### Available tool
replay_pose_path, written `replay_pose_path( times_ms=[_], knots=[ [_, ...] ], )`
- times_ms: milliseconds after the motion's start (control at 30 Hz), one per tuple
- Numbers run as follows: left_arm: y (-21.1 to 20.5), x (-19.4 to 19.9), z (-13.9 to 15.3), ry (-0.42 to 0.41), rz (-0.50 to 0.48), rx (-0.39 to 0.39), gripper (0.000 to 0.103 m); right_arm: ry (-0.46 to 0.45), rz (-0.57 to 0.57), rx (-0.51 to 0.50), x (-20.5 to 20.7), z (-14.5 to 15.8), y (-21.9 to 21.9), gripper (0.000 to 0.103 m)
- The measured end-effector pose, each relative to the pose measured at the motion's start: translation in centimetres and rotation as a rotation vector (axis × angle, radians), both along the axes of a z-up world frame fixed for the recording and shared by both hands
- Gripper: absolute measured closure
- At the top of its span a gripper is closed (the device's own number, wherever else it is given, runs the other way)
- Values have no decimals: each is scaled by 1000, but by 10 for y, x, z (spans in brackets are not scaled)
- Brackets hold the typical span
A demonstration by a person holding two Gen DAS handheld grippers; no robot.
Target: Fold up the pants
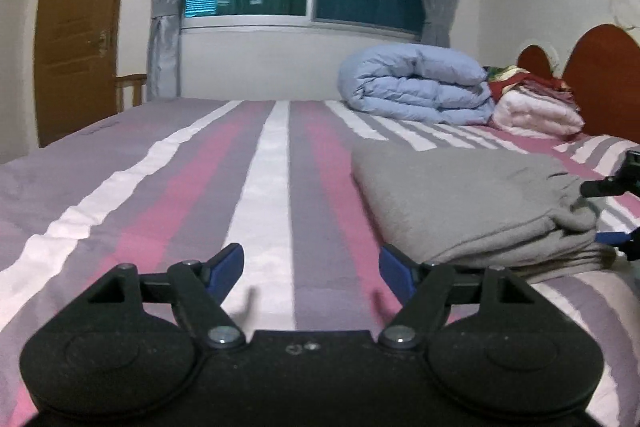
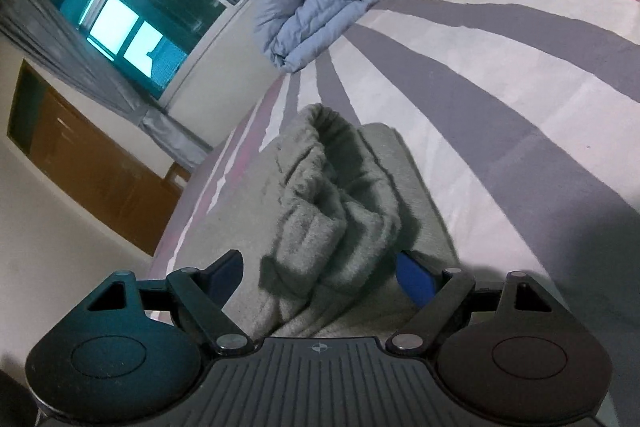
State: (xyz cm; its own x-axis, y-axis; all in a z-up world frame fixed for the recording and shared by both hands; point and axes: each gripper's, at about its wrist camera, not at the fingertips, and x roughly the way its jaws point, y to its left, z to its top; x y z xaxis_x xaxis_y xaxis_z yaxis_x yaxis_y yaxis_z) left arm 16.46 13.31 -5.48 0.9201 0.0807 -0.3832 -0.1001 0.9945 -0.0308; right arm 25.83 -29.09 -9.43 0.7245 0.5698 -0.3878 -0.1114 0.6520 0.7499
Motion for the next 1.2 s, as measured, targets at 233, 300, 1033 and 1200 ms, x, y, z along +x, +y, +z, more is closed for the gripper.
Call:
replay_pose_path(
  times_ms=[233,300,1033,1200],
  knots=[
    [19,6,-4,14,106,-75,36,-14,-2,-26,-1,-2,2,19],
    [17,7,-5,20,97,-75,36,-13,4,-46,4,-2,9,19],
    [-13,-13,3,-17,25,3,31,1,-5,-80,-6,-2,10,62],
    [-18,-17,4,-14,20,-28,31,1,-9,-43,-9,3,9,60]
  ],
)
